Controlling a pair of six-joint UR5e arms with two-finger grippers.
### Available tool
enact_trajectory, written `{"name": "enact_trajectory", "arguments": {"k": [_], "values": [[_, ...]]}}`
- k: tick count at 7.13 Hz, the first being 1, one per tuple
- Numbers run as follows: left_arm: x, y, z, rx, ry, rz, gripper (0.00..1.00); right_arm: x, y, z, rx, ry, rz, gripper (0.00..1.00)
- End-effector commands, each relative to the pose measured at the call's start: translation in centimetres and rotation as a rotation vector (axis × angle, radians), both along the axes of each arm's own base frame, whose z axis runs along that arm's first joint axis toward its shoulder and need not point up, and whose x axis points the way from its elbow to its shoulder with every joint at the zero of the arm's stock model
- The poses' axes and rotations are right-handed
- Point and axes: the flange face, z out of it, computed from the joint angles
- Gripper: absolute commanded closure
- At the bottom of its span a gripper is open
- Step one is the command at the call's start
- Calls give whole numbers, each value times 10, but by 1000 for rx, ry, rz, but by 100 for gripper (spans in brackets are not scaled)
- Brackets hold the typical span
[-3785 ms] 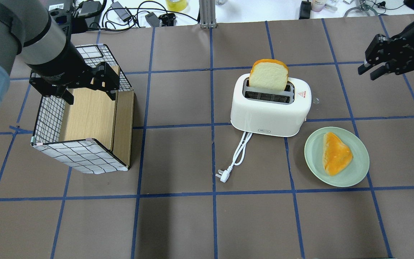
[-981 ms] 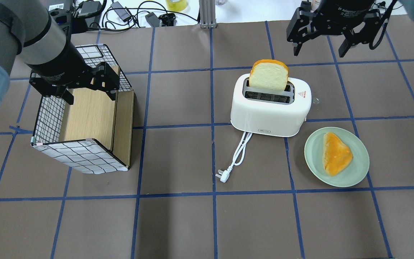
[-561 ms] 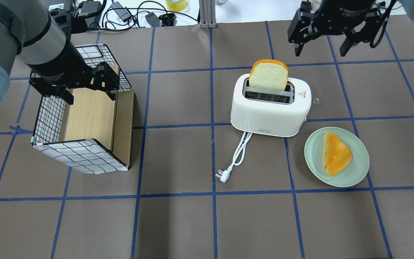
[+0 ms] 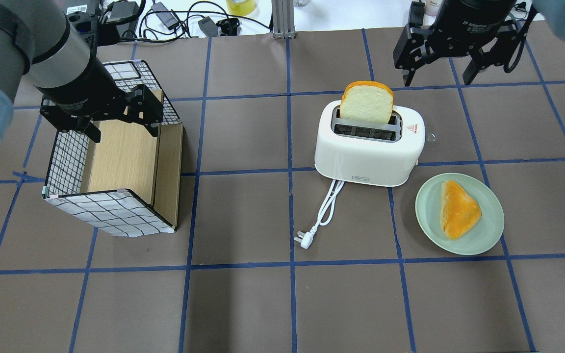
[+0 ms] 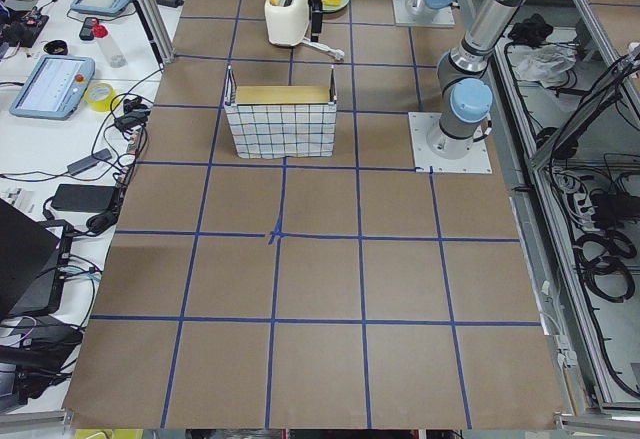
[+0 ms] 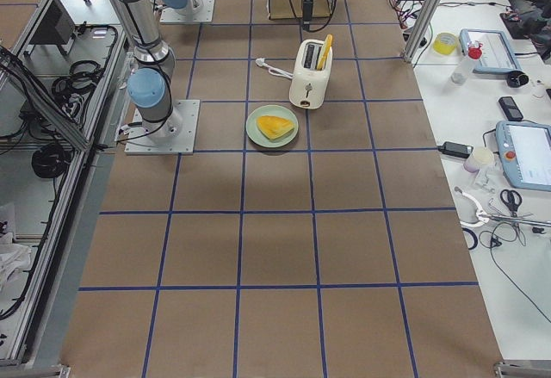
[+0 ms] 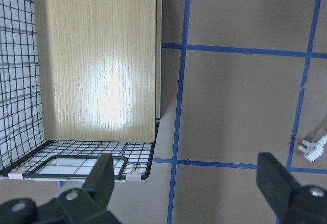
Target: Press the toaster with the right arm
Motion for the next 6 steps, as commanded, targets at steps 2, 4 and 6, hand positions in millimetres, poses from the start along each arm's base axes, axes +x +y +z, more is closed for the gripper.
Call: {"name": "enact_trajectory", "arguments": {"k": [2,4,6], "values": [[0,0,0,1,0,0,0,1,-3,0,-82,6,-11,1],[0,0,0,1,0,0,0,0,-6,4,-110,8,-14,0],[0,0,0,-1,0,0,0,-1,-6,3,-99,-1,-18,0]]}}
